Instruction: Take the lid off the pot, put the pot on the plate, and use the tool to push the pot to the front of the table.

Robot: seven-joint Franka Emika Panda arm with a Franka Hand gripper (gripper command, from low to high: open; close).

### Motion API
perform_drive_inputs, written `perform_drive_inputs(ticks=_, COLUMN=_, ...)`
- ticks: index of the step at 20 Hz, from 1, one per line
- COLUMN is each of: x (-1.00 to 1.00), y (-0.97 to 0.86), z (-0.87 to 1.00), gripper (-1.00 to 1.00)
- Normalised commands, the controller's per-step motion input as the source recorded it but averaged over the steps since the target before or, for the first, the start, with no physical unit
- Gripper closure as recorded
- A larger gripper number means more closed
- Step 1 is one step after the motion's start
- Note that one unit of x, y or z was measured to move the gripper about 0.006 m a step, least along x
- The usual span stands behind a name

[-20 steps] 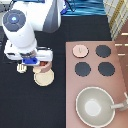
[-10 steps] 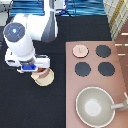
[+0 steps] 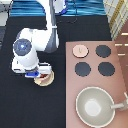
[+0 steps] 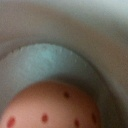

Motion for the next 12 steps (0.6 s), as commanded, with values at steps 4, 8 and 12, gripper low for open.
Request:
perform_drive_inputs(ticks=4, x=0.04, y=0.03, z=-0.05, gripper=1.0)
perform_drive_inputs(ticks=8, x=0.28, y=0.01, z=-0.15, gripper=1.0)
perform_drive_inputs(ticks=12, x=0.21, y=-0.21, z=-0.21, gripper=1.0)
